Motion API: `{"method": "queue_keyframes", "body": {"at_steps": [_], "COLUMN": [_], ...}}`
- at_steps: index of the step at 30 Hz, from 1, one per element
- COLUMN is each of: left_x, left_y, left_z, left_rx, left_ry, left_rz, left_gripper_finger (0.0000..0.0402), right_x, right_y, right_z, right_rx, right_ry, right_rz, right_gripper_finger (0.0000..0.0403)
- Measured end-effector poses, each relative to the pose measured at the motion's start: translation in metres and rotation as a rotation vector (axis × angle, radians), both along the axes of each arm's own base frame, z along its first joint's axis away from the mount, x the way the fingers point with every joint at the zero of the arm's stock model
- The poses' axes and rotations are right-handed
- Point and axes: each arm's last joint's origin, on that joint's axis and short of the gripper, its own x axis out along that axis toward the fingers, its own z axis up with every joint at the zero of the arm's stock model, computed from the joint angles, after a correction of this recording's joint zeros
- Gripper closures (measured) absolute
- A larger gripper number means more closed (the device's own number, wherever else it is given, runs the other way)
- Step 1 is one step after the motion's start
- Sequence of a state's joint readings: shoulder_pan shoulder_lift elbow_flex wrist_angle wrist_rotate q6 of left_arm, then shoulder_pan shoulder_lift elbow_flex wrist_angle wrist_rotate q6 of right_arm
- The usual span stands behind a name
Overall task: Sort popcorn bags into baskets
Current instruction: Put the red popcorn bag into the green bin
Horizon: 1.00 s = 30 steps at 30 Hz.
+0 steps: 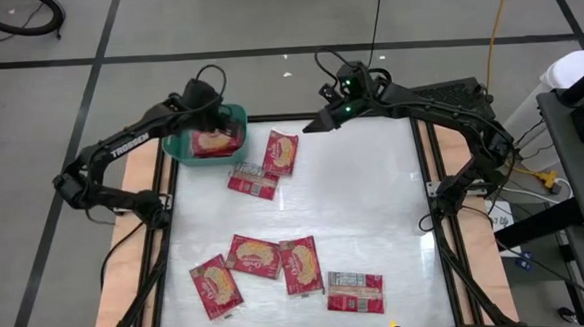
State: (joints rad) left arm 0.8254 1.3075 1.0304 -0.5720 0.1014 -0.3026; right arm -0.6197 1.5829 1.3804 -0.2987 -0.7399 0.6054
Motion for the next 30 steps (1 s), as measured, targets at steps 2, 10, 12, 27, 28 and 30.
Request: {"method": "queue_keyframes", "body": {"at_steps": [2,10,12,27,28,30], "left_x": [0.006,0.032,0.038,0.044,0.042,0.038], "left_y": [-0.006,-0.037,-0.044,-0.117,-0.122,-0.132], "left_z": [0.004,0.006,0.006,0.035,0.037,0.04], "left_rx": [-0.043,-0.173,-0.182,-0.199,-0.198,-0.2], "left_ry": [-0.032,-0.111,-0.119,-0.217,-0.221,-0.224], "left_rz": [0.001,-0.033,-0.054,-0.1,-0.096,-0.092], "left_gripper_finger": [0.0346,0.0304,0.0296,0.0291,0.0291,0.0291], "right_x": [0.0,0.007,0.013,0.052,0.055,0.062], "right_y": [-0.001,-0.001,0.0,-0.043,-0.05,-0.061], "right_z": [0.0,0.002,0.0,-0.016,-0.017,-0.019], "right_rx": [-0.02,-0.09,-0.088,-0.117,-0.12,-0.139], "right_ry": [0.003,-0.033,-0.049,-0.044,-0.035,-0.025], "right_rz": [-0.019,-0.042,-0.041,0.022,0.03,0.059], "right_gripper_finger": [0.0249,0.0217,0.0211,0.0203,0.0203,0.0203]}}
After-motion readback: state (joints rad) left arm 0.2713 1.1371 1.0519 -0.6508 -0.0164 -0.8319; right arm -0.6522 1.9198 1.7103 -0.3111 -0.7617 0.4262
